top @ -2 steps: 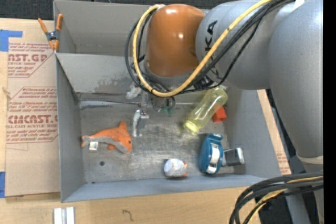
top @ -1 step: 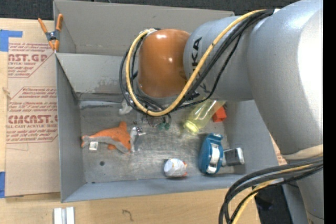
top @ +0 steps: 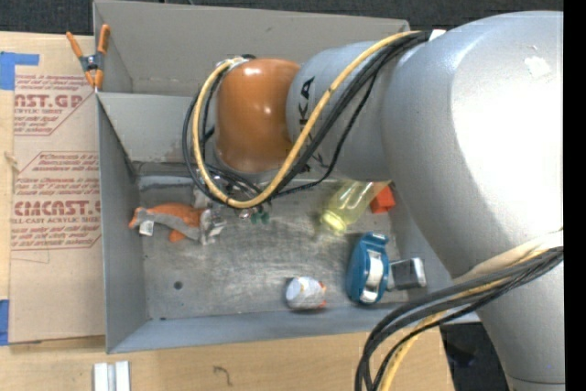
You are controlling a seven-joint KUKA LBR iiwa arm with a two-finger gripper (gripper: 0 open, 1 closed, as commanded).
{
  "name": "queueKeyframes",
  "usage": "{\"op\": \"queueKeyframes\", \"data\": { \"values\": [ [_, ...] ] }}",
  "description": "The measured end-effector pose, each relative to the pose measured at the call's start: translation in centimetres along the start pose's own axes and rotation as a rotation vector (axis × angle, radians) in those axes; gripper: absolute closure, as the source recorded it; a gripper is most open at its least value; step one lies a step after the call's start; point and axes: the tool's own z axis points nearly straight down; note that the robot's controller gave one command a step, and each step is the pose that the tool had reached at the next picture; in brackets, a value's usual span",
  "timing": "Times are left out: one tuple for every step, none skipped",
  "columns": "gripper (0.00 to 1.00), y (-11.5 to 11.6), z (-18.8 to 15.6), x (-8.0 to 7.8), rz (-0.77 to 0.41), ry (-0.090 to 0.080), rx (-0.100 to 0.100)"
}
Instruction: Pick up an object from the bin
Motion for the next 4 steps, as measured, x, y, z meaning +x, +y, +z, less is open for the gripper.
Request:
{"op": "queueKeyframes", "data": {
  "values": [
    [1.00, 0.0, 0.0, 0.0, 0.000, 0.000, 0.000],
    [1.00, 0.9, 0.0, 0.2, -0.156, 0.002, 0.006],
    [1.00, 0.9, 0.1, 0.1, -0.363, 0.003, -0.007],
    [1.00, -1.2, -19.6, -0.6, -0.406, 0.034, -0.004]
  ]
}}
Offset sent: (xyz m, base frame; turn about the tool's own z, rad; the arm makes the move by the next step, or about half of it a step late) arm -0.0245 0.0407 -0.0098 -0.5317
